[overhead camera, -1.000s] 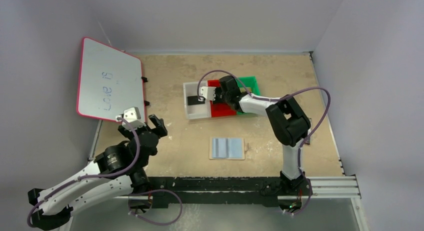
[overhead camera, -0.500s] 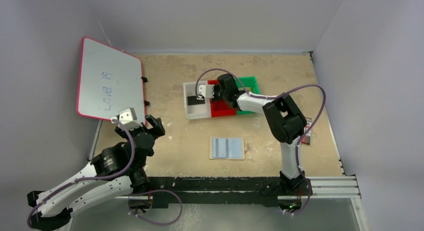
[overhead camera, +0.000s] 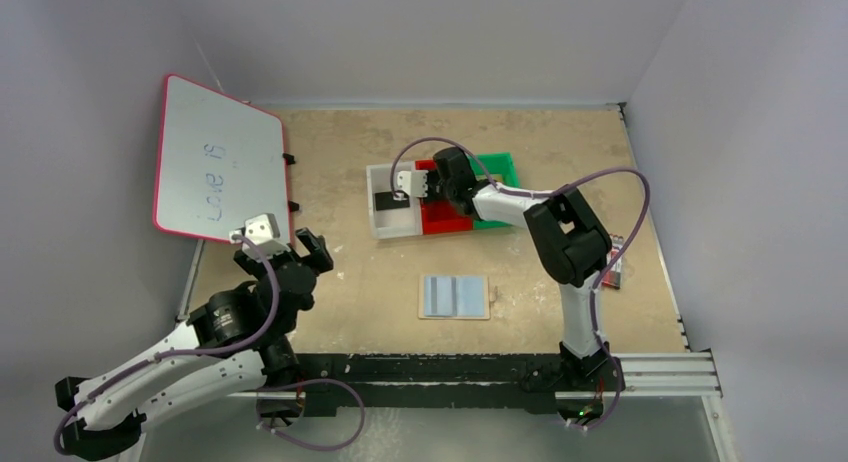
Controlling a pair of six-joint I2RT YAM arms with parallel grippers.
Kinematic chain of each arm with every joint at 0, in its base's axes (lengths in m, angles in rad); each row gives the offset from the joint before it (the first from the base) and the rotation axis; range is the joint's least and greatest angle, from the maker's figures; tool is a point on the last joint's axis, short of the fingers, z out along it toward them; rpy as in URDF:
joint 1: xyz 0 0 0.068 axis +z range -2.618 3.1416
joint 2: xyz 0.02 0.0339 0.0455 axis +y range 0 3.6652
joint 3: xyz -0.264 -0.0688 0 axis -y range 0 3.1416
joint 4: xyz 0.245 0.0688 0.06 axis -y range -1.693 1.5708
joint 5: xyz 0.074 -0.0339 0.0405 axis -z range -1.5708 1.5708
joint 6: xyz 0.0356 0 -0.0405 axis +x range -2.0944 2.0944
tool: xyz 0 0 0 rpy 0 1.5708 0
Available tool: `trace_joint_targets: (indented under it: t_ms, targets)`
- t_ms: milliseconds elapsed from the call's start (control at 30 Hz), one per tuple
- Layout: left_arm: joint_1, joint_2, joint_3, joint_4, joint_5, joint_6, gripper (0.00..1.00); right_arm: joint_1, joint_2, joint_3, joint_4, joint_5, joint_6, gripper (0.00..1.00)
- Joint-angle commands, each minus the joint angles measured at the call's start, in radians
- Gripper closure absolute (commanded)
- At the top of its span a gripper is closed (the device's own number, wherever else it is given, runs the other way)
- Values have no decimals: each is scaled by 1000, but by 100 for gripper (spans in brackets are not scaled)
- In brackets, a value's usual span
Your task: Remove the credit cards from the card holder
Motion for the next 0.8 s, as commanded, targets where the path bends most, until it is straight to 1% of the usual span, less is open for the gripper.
trace_joint_targets:
  t_ms: [0, 67, 133, 300, 433, 500, 533, 600, 633, 700, 767]
  targets:
    - [-3, 20, 42, 5, -20, 4, 14, -4, -90, 17, -34, -33, 11, 71]
    - [-3, 29, 43, 5, -19, 7, 14, -4, -113, 16, -57, -46, 25, 64]
    - [-3, 38, 45, 3, -18, 8, 14, -4, -135, 17, -74, -58, 45, 60]
    - [-3, 49, 48, 1, -14, 10, 14, -4, -188, 7, -124, -109, 100, 59]
    - [-3, 44, 47, -1, -16, 7, 14, -4, -228, -36, -79, -123, 192, 59]
    - [-3, 40, 46, -1, -18, 6, 14, -5, -246, -45, -51, -125, 315, 63]
    - [-3, 38, 46, -1, -17, 5, 14, -7, -254, -47, -38, -132, 385, 69]
    - [-3, 37, 45, 0, -17, 3, 14, -12, -274, -54, -11, -153, 579, 82]
    - [-3, 34, 45, -2, -17, 3, 14, -16, -281, -56, -8, -170, 668, 86]
    - [-2, 33, 43, 0, -18, 2, 14, -17, -281, -57, -20, -156, 845, 89]
    - [-3, 35, 43, 1, -19, 2, 14, -17, -259, -29, -104, -88, 1039, 91]
